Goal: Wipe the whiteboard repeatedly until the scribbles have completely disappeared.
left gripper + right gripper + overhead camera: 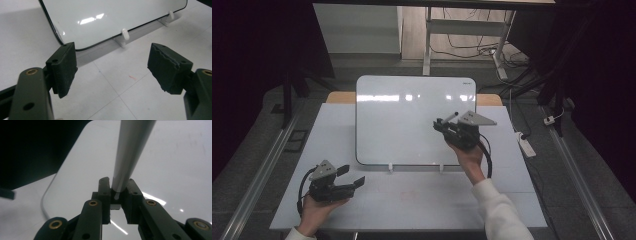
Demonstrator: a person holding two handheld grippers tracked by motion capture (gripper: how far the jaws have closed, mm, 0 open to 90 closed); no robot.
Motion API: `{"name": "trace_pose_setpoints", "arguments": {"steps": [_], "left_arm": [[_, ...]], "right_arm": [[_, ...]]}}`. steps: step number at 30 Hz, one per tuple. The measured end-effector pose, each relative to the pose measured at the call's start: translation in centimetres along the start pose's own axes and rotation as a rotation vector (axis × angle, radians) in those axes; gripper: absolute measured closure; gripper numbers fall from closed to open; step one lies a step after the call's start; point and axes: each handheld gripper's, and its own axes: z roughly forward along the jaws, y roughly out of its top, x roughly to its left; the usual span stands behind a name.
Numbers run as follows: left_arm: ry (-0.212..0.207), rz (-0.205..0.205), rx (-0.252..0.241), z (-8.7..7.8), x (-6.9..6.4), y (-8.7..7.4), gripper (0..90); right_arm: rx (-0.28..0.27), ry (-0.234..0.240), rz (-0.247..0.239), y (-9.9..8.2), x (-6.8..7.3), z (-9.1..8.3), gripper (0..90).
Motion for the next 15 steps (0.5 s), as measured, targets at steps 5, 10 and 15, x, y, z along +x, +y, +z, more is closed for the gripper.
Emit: {"name": "trace_pose_setpoints", "arguments": {"steps": [5, 10, 15], "left_arm": [[-0.005, 0.010, -0.006, 0.3, -0.4, 0.4, 24.5], [-0.010, 0.034, -0.016, 0.6, -1.1, 1.1, 25.0], [-0.023, 0.068, -0.063, 0.4, -2.4, 2.6, 26.5]], "right_arm": [[0.002, 0.032, 0.025, -2.4, 1.0, -3.2, 77.4], [0.040, 0.081, 0.020, -3.3, 2.2, -4.6, 77.3], [0.084, 0.142, -0.006, -3.6, 3.6, -4.3, 77.3]]}}
